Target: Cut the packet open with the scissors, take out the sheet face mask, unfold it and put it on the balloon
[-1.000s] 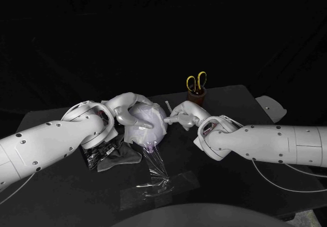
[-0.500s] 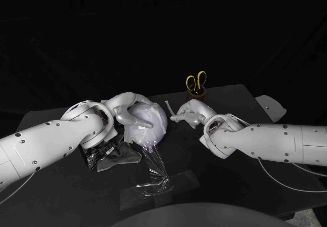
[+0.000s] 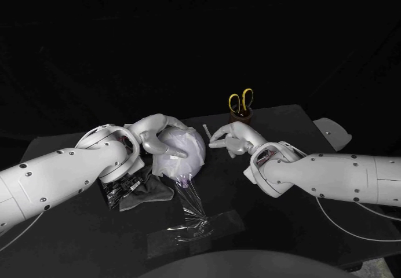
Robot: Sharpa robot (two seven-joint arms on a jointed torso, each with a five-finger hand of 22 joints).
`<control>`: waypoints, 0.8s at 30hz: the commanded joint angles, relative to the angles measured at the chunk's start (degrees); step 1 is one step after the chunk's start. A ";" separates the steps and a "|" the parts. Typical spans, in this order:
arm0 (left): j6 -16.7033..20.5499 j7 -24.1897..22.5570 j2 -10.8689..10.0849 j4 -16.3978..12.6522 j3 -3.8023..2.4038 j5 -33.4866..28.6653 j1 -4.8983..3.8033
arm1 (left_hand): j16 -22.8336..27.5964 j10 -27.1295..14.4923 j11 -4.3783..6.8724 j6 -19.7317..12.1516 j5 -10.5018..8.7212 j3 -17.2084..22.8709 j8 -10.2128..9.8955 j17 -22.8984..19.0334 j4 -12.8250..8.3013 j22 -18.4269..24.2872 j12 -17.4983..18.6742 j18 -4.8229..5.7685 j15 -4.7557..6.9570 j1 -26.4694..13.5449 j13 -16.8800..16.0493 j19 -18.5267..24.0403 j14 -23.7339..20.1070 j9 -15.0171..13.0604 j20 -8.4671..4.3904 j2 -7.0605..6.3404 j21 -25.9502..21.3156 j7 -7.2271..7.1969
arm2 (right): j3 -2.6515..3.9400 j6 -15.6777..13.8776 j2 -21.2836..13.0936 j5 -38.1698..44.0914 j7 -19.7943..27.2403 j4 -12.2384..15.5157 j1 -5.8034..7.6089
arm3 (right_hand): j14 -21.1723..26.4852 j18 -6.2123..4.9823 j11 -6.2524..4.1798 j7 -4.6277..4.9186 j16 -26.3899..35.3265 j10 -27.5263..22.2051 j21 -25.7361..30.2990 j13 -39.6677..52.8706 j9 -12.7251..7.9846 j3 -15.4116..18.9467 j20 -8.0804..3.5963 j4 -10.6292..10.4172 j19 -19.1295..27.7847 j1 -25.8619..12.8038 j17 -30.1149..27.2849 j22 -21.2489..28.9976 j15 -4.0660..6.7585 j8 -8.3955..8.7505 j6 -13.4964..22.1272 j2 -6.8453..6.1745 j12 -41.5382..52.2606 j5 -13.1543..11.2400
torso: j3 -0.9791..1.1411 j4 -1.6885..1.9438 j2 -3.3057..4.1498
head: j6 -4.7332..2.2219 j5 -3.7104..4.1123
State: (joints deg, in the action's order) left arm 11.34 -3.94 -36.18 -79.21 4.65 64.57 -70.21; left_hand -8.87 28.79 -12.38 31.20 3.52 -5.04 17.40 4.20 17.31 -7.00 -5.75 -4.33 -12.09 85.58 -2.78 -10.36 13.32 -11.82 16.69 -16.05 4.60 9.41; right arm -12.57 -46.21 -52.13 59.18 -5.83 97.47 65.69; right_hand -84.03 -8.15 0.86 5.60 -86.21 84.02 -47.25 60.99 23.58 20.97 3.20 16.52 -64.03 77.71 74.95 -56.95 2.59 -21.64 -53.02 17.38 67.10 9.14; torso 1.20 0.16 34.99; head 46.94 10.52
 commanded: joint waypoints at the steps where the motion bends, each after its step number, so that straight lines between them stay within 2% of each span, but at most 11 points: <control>1: -1.04 0.08 -0.02 0.08 0.08 -0.48 0.09 | 0.01 0.46 -0.12 0.01 -0.23 -0.30 -0.04 0.01 -0.02 -0.03 0.24 -0.78 0.10 0.53 -0.01 -0.24 0.25 -0.08 -0.04 -0.09 -0.06 4.86 | 0.09 -2.80 0.24 -2.76 6.20 0.57 -0.01 | -3.90 -0.74 0.74 0.88 -0.11 3.05 -0.15 22.32 -0.83 0.64 0.64 0.14 -0.04 -1.67 6.05 -0.39 -0.59 2.09 0.77 -0.94 12.54 -1.15 | 0.03 0.00 0.02 | 0.08 0.01; 5: -1.09 0.09 -0.04 0.05 0.09 -0.57 0.09 | 0.01 0.46 -0.12 0.01 -0.23 -0.30 -0.04 0.01 -0.02 -0.03 0.24 -0.78 0.10 0.53 -0.01 -0.24 0.25 -0.08 -0.04 -0.09 -0.06 4.86 | 0.19 -3.59 1.12 -1.51 5.13 0.29 -0.01 | -4.00 -0.77 0.76 0.80 -0.31 3.18 -0.59 22.63 -1.06 0.96 0.95 0.11 -0.35 -1.61 6.47 -0.82 -0.71 2.71 -0.66 -1.05 12.97 -1.05 | 0.04 0.01 0.06 | 0.02 0.03; 9: -1.18 0.07 -0.05 -0.01 0.09 -0.63 0.09 | 0.01 0.46 -0.12 0.01 -0.23 -0.30 -0.04 0.01 -0.02 -0.03 0.24 -0.78 0.10 0.53 -0.01 -0.24 0.25 -0.08 -0.04 -0.09 -0.06 4.86 | 0.25 -4.23 1.94 -0.46 4.44 -0.25 -0.01 | -4.17 -0.85 0.60 0.68 -0.59 3.32 -1.24 23.02 -1.56 1.32 1.09 0.29 -0.85 0.32 7.09 -1.44 -0.55 4.13 -1.65 -1.76 13.49 1.59 | 0.01 0.07 0.09 | 0.03 0.06; 15: -1.29 0.04 -0.05 0.03 0.09 -0.79 0.08 | 0.01 0.46 -0.12 0.01 -0.23 -0.30 -0.04 0.01 -0.02 -0.03 0.24 -0.78 0.10 0.53 -0.01 -0.24 0.25 -0.08 -0.04 -0.09 -0.06 4.86 | 0.31 -4.55 3.21 0.79 3.64 -0.96 -0.01 | -4.47 -0.66 0.46 0.52 -1.11 3.65 -2.54 23.76 -1.81 1.03 1.05 0.31 -1.66 2.52 8.32 -2.55 -0.43 4.94 -2.91 -1.59 14.60 1.46 | -0.02 0.05 0.04 | 0.14 0.03; 24: -1.39 0.04 -0.02 0.11 0.09 -0.95 0.08 | 0.11 0.47 -0.09 -0.08 -0.23 -0.35 -0.11 -0.03 -0.02 0.00 0.32 -0.80 0.14 0.58 -0.01 -0.22 0.16 -0.03 -0.04 -0.07 -0.08 4.85 | 0.33 -3.35 4.27 2.68 1.75 -1.77 -0.02 | -4.57 -0.58 0.74 0.90 -1.28 3.66 -2.93 23.81 -2.31 1.50 1.06 0.22 -1.86 2.72 8.70 -2.95 -0.62 6.27 -2.70 -1.97 14.63 1.38 | -0.04 0.07 0.03 | 0.10 -0.11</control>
State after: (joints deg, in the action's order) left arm 11.13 -3.99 -36.20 -79.16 4.65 63.95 -70.22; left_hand -8.87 28.79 -12.39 31.20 3.52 -5.04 17.40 4.19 17.31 -7.00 -5.75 -4.33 -12.09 85.56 -2.77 -10.36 13.32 -11.78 16.69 -16.07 4.60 9.41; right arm -12.27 -49.92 -47.96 59.63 -3.06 95.77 65.69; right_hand -83.82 -7.88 1.68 6.07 -87.10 83.82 -49.84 60.93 21.29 22.21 4.42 16.73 -65.50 80.18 74.95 -59.86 2.03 -15.46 -55.64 15.60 67.17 10.54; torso 1.16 0.20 35.02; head 47.05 10.48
